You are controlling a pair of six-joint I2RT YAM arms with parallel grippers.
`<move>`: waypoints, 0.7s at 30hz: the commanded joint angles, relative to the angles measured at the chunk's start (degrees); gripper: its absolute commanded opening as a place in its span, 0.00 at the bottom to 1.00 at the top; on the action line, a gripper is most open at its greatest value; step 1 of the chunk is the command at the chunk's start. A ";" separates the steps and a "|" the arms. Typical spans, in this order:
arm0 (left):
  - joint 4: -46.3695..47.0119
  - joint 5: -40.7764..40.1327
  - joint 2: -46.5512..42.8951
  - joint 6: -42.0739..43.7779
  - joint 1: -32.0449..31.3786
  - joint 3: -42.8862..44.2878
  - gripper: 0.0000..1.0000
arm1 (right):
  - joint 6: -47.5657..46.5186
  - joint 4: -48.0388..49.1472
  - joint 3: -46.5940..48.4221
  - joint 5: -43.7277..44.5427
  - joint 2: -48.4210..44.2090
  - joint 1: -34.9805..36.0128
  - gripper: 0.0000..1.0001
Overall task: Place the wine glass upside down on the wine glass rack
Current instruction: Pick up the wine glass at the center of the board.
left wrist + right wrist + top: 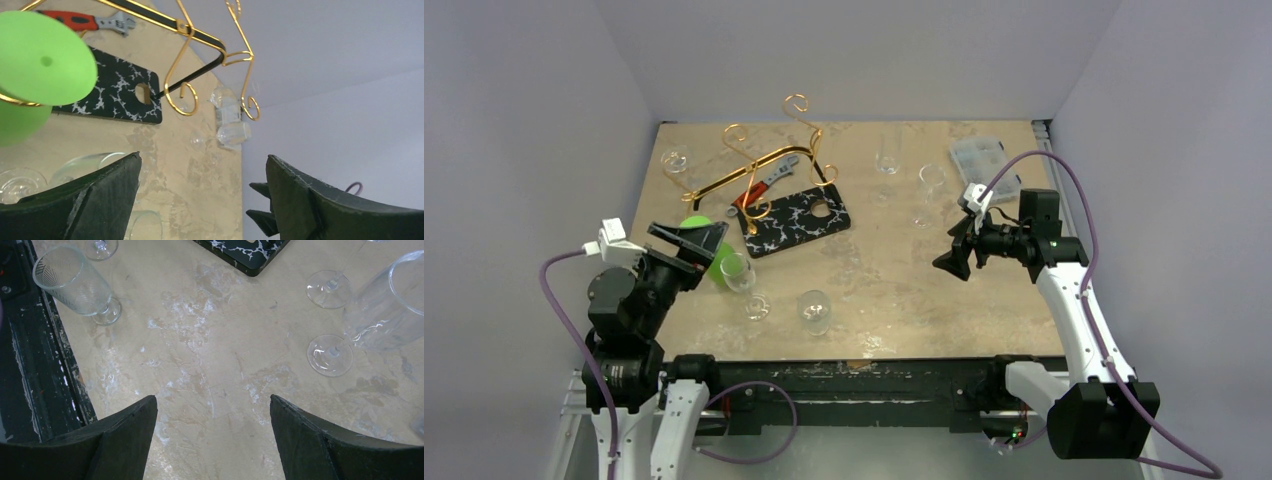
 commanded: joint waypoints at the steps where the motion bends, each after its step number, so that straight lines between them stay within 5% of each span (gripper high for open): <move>1: 11.07 8.43 0.19 9.79 -0.61 -0.38 0.91 | -0.29 0.25 1.05 0.32 -0.51 -0.16 0.80; 13: 13.36 24.25 9.32 23.58 -0.62 4.46 0.91 | -0.29 0.36 0.85 0.34 -0.26 -0.10 0.80; 21: 9.89 25.06 11.30 29.97 -0.64 7.70 0.91 | -0.20 0.51 0.78 0.43 0.16 -0.15 0.80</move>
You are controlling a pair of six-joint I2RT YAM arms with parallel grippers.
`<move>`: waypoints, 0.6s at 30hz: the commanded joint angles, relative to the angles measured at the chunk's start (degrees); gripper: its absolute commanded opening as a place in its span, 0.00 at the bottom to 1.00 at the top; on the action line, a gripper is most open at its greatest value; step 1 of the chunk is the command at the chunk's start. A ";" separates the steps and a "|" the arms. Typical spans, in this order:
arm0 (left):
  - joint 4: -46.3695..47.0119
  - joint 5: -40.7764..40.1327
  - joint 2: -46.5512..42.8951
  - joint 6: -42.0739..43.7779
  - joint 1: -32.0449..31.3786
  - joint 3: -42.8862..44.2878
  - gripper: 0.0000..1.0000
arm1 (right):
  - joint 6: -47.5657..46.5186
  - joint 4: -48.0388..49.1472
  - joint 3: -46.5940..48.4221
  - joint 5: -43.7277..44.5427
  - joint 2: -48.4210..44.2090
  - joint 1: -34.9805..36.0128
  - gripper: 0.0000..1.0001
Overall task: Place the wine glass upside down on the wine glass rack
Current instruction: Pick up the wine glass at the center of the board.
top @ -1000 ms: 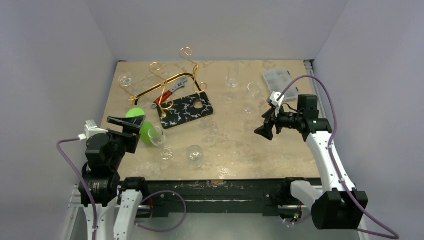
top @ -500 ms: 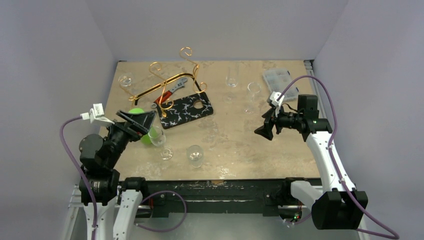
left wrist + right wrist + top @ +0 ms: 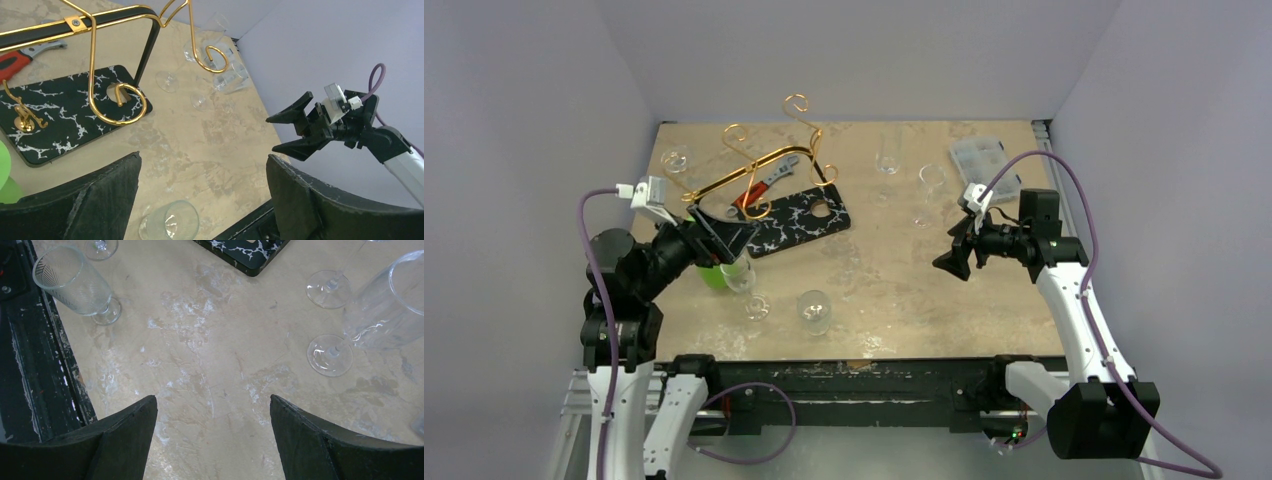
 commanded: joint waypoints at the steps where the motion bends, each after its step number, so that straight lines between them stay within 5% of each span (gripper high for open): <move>1: -0.18 1.99 -0.29 5.38 -0.30 3.16 0.91 | -0.20 0.47 0.80 0.50 0.16 -0.17 0.80; 18: -1.69 1.89 -0.10 8.72 -0.29 3.24 0.92 | -0.20 0.65 0.68 0.44 0.59 -0.10 0.80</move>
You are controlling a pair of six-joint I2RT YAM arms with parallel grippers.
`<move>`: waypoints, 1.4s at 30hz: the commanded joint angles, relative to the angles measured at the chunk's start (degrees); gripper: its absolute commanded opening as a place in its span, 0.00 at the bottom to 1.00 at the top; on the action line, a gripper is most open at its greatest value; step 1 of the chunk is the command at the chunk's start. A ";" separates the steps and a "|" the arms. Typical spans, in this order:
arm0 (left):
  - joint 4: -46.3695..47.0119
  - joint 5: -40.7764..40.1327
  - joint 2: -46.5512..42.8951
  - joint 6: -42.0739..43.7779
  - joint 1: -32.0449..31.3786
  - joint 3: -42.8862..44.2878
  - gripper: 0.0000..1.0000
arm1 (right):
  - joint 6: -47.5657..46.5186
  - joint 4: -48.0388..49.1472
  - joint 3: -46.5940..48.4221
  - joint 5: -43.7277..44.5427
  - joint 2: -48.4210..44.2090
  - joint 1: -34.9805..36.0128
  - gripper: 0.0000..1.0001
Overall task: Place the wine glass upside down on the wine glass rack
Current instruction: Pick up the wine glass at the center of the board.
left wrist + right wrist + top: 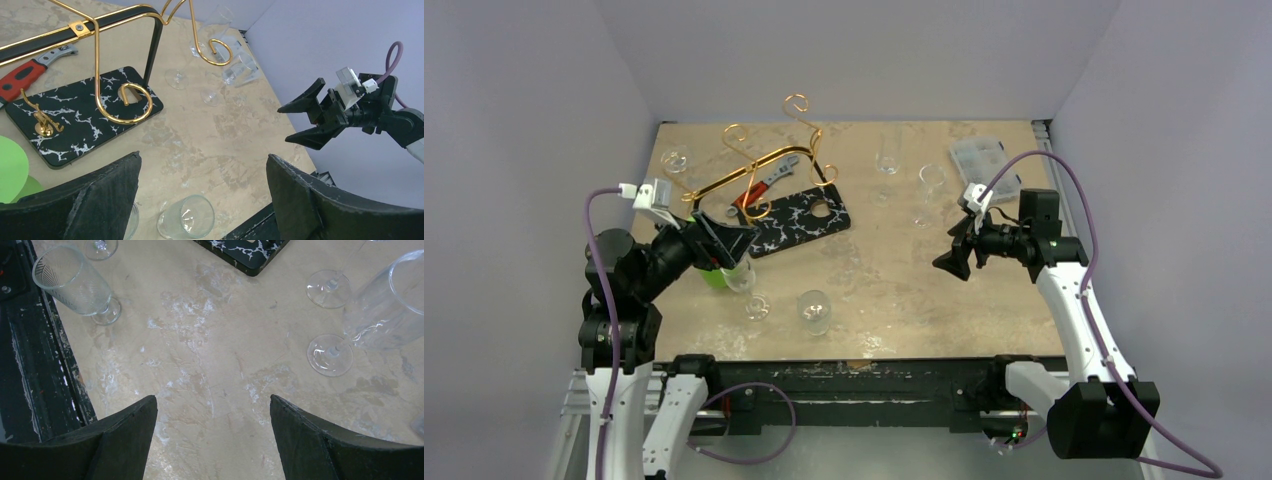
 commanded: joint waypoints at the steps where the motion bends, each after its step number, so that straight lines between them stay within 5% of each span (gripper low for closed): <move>1: 0.87 1.06 -0.02 1.84 -0.20 1.80 0.92 | -0.20 0.65 0.68 0.41 0.53 -0.10 0.80; 29: -4.50 2.35 5.88 4.09 -1.37 7.87 0.90 | -0.37 0.23 0.95 0.08 1.29 -0.11 0.80; 42: -25.28 -14.88 12.03 12.73 -14.14 16.61 0.67 | -0.50 0.30 0.81 0.18 0.89 -0.14 0.80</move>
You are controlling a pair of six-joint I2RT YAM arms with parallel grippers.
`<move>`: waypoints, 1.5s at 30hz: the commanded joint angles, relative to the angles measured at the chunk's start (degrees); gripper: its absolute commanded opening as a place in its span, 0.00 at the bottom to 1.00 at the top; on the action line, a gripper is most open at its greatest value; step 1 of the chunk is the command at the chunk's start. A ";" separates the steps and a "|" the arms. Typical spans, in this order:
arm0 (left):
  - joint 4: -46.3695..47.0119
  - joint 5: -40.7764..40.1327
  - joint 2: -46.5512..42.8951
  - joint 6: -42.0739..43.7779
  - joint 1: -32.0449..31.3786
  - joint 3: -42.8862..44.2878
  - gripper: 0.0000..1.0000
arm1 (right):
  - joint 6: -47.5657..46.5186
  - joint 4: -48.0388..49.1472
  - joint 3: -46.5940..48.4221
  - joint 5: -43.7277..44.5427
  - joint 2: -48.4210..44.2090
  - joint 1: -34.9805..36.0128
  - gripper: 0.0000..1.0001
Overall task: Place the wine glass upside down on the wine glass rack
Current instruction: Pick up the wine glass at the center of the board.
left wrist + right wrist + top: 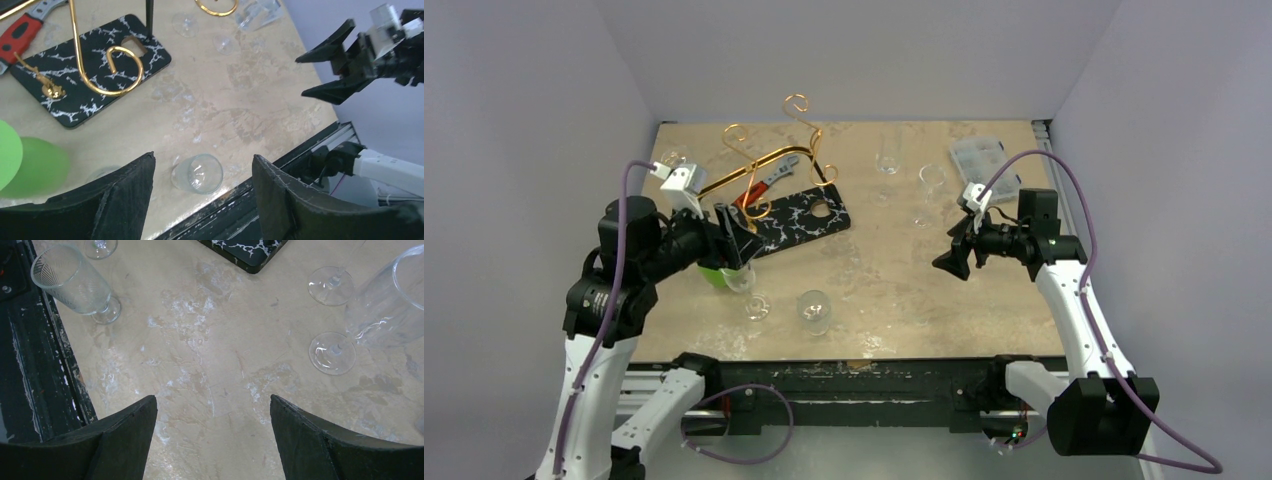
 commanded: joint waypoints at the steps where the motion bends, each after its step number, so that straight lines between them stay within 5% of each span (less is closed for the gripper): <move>1: -10.11 -9.60 1.59 4.52 -3.73 3.21 0.65 | -0.49 0.21 0.81 0.13 0.13 -0.11 0.80; 12: -17.34 -24.54 9.76 6.46 -12.63 5.66 0.47 | -0.40 0.34 0.68 0.30 0.37 -0.13 0.80; 15: -18.01 -25.76 11.13 6.61 -13.17 5.74 0.36 | -0.38 0.36 0.68 0.25 0.44 -0.10 0.80; 45: -22.25 -28.60 18.39 6.34 -16.33 5.85 0.18 | -0.66 0.19 0.85 0.24 -0.20 -0.13 0.80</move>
